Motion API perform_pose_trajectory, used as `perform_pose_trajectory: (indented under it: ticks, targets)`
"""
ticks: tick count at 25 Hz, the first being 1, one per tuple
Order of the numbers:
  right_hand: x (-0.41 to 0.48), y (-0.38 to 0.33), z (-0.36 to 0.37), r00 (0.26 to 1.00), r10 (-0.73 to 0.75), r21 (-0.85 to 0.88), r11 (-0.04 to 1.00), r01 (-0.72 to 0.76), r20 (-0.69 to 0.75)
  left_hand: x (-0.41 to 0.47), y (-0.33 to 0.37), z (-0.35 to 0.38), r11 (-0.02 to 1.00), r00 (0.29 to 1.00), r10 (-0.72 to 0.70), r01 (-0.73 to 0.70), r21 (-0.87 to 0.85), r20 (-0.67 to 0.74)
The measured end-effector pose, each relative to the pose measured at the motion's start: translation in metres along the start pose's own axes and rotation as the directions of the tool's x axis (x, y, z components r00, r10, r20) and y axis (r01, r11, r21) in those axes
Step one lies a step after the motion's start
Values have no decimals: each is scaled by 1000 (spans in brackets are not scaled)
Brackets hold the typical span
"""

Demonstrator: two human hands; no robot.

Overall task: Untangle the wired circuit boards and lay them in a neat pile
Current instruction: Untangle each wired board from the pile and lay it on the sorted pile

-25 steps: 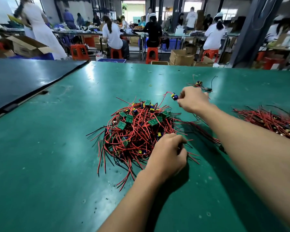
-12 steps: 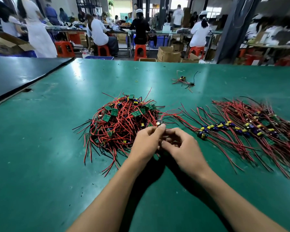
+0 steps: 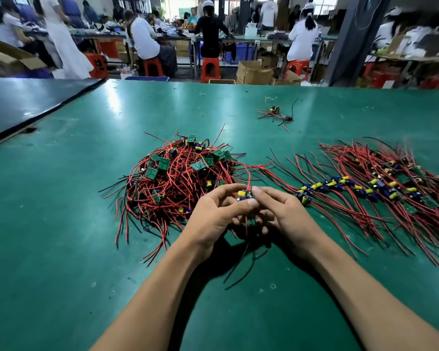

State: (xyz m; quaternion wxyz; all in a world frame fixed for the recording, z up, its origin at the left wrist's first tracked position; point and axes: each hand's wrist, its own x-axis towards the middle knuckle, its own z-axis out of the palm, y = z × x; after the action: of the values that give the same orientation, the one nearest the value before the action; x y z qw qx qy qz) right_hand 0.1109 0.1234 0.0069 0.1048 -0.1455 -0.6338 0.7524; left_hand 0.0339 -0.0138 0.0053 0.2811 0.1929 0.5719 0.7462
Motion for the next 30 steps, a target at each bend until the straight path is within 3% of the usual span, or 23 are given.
perform_pose_trajectory:
  ticks: [2,6,12,15,19,25,30]
  targets:
    - [3,-5,3,999,13,-48,999,-12,34,1,0,1,999,1000,4,-5,50,18]
    - [9,-8,2,997,14,132,991,-25,78,-2,3,-2,992,997,-2,-8,130,77]
    - [5,-4,-9,992,35,162,985,-54,118,-5,4,-1,966,981,7,-57,253,193]
    - [5,0,-9,997,20,214,976,-36,74,-4,3,1,952,987,32,-78,297,156]
    - [7,3,-7,999,15,157,987,-23,52,-3,2,1,974,995,2,-25,226,100]
    - [4,-4,-16,967,136,57,987,-152,217,-3,0,3,959,994,23,-51,280,105]
    - [5,0,-15,979,64,110,990,-86,194,-2,1,2,940,993,46,-79,332,105]
